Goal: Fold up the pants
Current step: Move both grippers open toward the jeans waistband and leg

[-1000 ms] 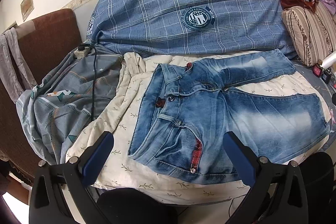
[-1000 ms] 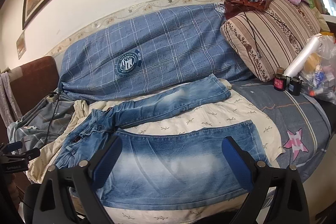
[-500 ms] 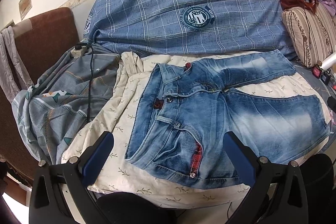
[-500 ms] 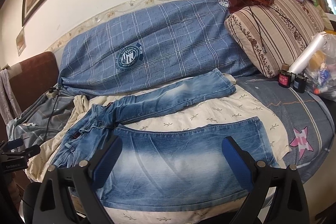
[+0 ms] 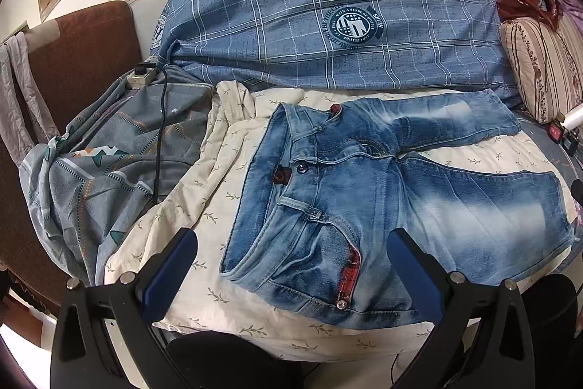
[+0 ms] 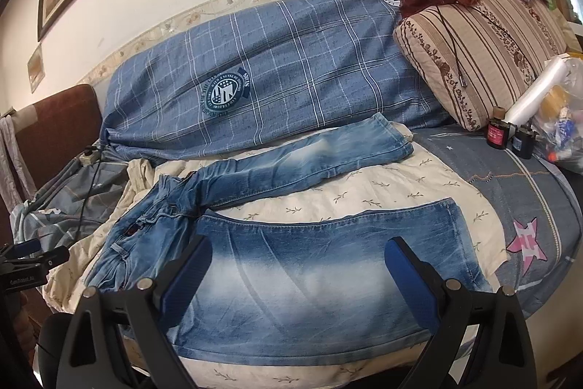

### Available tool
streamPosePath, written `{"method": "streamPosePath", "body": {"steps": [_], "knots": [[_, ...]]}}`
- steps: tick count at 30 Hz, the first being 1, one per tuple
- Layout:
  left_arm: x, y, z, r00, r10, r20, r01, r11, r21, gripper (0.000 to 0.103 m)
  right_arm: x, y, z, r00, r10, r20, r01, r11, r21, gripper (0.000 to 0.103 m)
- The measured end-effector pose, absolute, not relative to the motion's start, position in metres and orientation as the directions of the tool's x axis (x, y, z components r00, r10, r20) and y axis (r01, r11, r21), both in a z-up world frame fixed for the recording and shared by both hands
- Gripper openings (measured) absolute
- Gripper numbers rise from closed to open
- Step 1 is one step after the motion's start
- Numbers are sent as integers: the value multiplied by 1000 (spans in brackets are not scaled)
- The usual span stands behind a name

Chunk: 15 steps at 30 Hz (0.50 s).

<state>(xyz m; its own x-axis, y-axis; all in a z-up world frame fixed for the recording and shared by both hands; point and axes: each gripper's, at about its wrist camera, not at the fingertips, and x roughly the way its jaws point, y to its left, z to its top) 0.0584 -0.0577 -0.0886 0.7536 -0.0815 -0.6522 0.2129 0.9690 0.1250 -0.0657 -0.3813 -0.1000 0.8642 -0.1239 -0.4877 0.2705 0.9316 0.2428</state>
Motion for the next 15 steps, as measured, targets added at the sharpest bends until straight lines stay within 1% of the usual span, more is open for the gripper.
{"method": "streamPosePath", "body": {"steps": [15], "knots": [[74, -58, -84, 766, -65, -640, 194, 972, 133, 103, -61, -385, -101, 859, -129, -496, 277, 931, 236, 98]]}}
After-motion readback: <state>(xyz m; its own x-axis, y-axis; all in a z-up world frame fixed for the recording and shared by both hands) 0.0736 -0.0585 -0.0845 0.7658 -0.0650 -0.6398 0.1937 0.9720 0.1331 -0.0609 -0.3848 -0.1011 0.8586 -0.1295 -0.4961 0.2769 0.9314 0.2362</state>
